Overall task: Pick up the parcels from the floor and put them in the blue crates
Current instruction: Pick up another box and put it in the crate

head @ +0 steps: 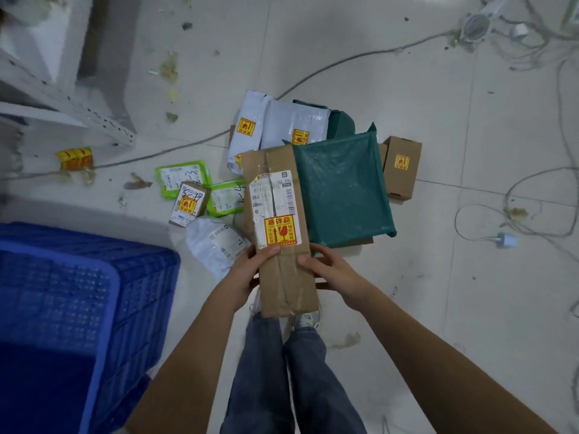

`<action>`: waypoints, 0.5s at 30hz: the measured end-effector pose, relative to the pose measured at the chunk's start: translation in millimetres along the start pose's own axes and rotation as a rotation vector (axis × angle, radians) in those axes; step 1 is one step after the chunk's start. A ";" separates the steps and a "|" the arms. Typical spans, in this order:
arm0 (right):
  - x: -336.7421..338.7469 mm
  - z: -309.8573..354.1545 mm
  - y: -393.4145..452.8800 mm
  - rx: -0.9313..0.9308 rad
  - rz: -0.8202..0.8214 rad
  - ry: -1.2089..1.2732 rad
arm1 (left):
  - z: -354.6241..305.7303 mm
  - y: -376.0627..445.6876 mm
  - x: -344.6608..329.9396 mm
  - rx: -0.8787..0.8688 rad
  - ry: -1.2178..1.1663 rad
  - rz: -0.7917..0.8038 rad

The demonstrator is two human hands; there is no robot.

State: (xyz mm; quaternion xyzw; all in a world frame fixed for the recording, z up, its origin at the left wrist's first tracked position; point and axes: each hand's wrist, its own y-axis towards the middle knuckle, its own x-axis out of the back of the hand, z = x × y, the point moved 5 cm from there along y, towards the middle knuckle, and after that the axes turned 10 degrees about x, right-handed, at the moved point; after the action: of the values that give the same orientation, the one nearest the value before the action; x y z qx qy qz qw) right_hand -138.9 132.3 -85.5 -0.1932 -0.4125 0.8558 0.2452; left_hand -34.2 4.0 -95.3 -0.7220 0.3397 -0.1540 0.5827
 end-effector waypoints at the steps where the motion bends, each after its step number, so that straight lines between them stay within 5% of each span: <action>1: -6.3 2.4 -2.9 0.010 -0.012 -0.001 | 5.6 -7.1 4.1 -0.012 -0.053 0.000; 15: -177.1 -22.6 -19.5 0.080 0.210 -0.240 | 117.5 -100.7 143.6 -0.213 -0.442 -0.144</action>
State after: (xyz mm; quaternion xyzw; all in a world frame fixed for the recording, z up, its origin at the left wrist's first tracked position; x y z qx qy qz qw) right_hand 20.8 54.2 -60.4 -0.1217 -0.3821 0.9093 0.1111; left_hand 173.4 3.5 -57.1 -0.8177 0.1660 0.0032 0.5512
